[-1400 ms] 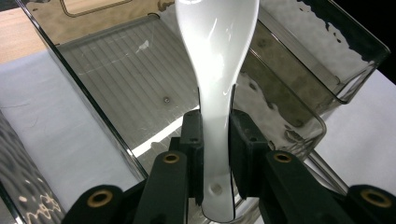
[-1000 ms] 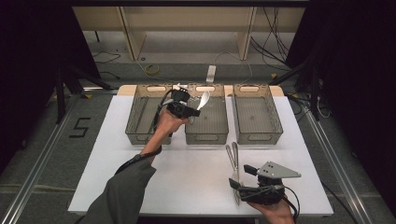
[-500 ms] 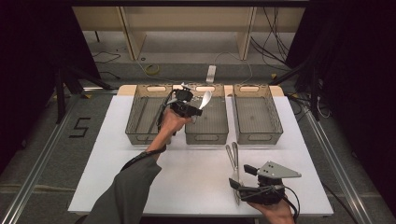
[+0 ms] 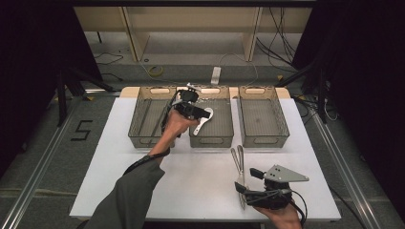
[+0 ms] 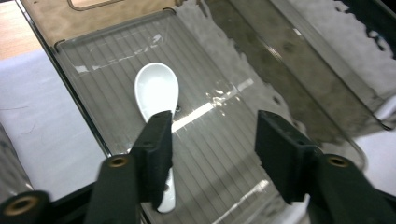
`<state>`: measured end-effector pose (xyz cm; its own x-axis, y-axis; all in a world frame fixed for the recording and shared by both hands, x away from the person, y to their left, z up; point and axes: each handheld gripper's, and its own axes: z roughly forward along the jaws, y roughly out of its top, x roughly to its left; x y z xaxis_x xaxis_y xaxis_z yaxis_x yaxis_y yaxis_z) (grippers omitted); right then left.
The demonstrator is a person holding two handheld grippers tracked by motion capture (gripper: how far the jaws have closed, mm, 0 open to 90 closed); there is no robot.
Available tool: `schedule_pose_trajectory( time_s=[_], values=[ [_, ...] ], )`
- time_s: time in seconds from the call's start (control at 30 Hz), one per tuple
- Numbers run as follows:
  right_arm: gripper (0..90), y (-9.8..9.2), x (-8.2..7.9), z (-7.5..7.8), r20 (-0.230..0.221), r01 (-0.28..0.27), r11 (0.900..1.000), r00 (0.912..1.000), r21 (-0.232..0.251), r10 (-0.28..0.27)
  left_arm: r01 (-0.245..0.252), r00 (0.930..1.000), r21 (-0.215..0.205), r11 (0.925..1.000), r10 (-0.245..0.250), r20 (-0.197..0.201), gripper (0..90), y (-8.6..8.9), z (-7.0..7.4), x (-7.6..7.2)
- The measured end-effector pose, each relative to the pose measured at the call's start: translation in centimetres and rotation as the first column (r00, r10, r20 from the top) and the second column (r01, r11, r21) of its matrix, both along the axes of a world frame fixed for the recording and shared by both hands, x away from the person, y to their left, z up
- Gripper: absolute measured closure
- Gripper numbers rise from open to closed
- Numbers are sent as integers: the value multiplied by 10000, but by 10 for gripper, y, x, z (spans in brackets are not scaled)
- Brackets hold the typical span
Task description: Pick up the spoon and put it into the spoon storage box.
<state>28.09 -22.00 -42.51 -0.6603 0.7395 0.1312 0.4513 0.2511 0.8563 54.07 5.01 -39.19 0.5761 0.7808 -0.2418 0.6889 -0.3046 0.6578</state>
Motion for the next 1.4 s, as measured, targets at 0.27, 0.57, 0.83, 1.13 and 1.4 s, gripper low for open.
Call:
schedule_pose_trajectory(
  time_s=[0.27,0.57,0.83,1.13,1.4],
  values=[
    [282,-4,3,2,27,193,9998,9998,-70,-193,547,9975,-364,9978,-530,463,330,30,19,-37],
    [290,-15,17,2,-299,692,9975,9971,-136,-696,413,9955,-800,9959,-342,882,272,72,17,-80],
    [290,-14,40,-4,-868,1123,9913,9892,-684,-1180,407,9926,-955,9946,-292,1182,239,89,6,-112],
    [295,-8,60,-9,-1470,1384,9824,9767,-1252,-1563,308,9865,-1374,9900,-80,1633,219,110,0,-138],
    [294,-5,69,-11,-1756,1490,9779,9690,-1467,-1740,594,9829,-1479,9872,-319,1816,202,115,-9,-149]
  ],
)
